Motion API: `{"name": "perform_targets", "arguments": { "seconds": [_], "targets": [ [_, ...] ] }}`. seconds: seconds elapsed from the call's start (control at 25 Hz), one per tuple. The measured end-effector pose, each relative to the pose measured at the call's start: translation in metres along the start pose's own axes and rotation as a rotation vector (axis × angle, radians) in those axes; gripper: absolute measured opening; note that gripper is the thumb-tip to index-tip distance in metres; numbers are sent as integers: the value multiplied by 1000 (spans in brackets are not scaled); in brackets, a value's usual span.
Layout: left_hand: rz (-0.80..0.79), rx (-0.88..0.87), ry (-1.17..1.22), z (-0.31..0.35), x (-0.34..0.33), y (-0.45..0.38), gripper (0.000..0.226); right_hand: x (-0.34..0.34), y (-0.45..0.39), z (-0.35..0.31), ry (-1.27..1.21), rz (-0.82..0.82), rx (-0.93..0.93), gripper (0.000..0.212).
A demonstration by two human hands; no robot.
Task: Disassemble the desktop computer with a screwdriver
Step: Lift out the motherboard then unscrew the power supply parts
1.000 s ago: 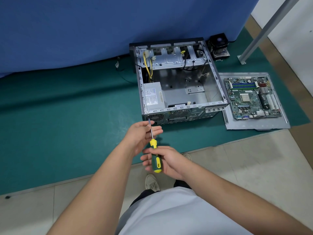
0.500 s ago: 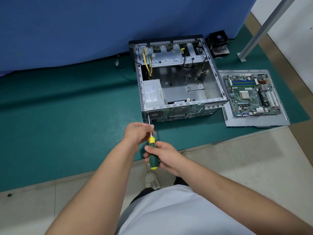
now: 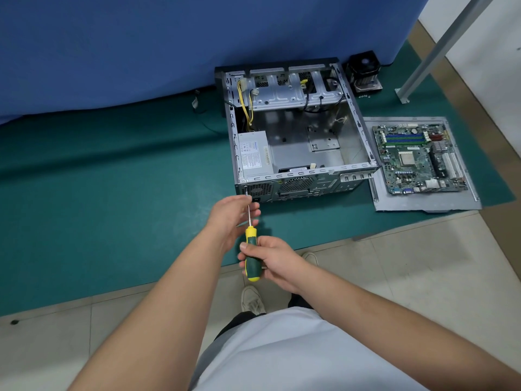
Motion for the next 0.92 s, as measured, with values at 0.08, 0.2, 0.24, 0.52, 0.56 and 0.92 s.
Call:
{"name": "perform_targets", "arguments": {
  "seconds": [0.08, 0.2, 0.24, 0.52, 0.56, 0.92],
  "targets": [
    [77, -43, 13, 4, -1, -3, 17, -4, 0, -2, -15, 17, -2, 19],
    [170, -70, 36, 5, 0, -5, 18, -10, 3, -4, -81, -8, -33, 17],
    [176, -64, 46, 4, 0, -7, 14, -10, 4, -4, -107, -21, -45, 11],
    [194, -70, 94, 6, -6, -14, 6, -2, 8, -5, -189, 13, -63, 19],
    [213, -82, 90, 7, -7, -16, 8, -4, 8, -4, -171, 7, -62, 15],
    [400, -171, 65, 8, 0, -18, 11, 7, 5, -7, -108, 93, -30, 25]
  ]
}}
Point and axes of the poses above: each hand's wrist, its own y-axis away from the middle knuckle, its own x-axis out of the back of the hand, z = x × y, the point moved 8 cm from there along -y, towards the middle knuckle, and after that the axes turned 8 degrees about -x, right-handed, at the moved point
